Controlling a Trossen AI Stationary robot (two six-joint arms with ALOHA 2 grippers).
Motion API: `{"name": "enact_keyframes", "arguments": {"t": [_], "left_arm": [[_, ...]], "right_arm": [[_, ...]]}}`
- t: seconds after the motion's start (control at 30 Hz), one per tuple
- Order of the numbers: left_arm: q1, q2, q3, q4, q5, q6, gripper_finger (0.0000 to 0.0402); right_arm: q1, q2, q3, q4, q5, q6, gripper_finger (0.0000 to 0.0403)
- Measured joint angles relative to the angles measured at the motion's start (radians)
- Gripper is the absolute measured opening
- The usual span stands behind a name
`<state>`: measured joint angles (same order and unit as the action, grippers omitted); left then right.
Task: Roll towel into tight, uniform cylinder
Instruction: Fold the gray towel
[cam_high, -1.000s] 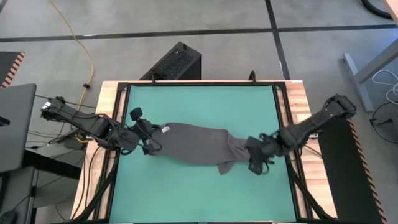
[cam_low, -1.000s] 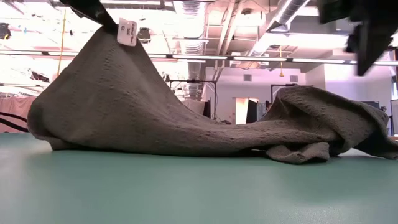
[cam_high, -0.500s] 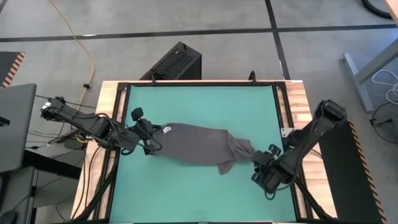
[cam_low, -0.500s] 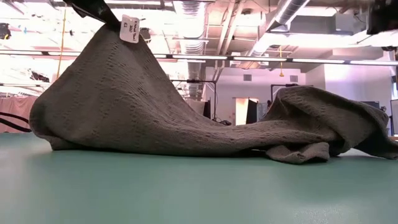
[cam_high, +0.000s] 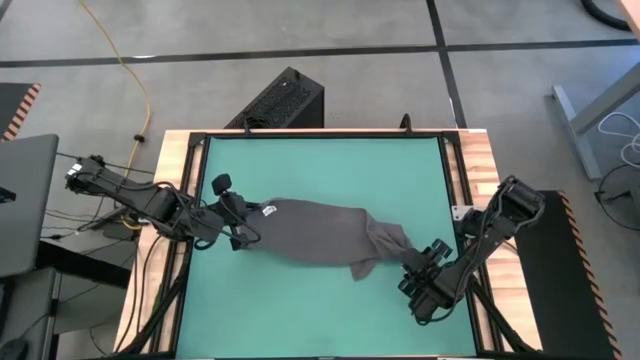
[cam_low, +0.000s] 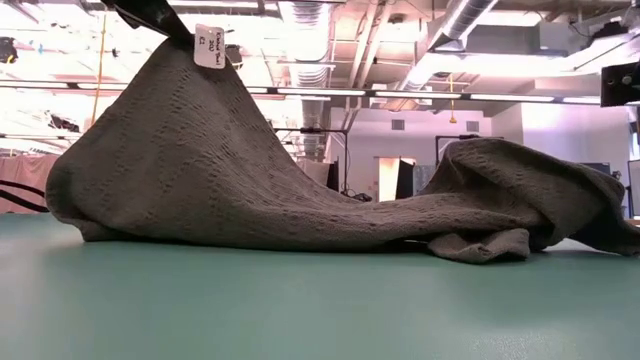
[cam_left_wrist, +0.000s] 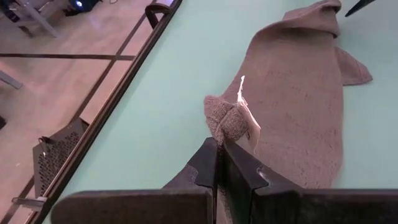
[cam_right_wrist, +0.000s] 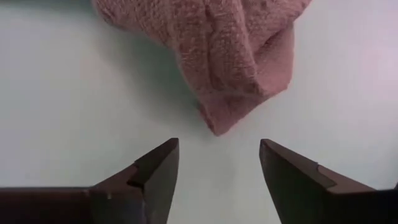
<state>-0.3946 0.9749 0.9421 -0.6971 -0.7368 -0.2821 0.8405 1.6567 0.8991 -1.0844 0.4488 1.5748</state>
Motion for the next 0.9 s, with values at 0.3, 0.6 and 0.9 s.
{"name": "enact_keyframes", "arguments": {"t": [0.3, 0.6, 0.9], "left_arm": [[0.0, 0.0, 0.0, 0.0, 0.0, 0.0, 0.0002], [0.0, -0.006, -0.001, 0.04, -0.004, 0.022, 0.0002], [0.0, -0.104, -0.001, 0.332, 0.051, 0.242, 0.0002]], "right_arm": [[-0.031, -0.001, -0.098, 0.097, 0.099, 0.108, 0.0266], [-0.067, -0.027, -0.079, -0.03, 0.106, 0.065, 0.0072], [-0.181, -0.166, 0.297, -0.484, 0.055, -0.247, 0.0017]]}}
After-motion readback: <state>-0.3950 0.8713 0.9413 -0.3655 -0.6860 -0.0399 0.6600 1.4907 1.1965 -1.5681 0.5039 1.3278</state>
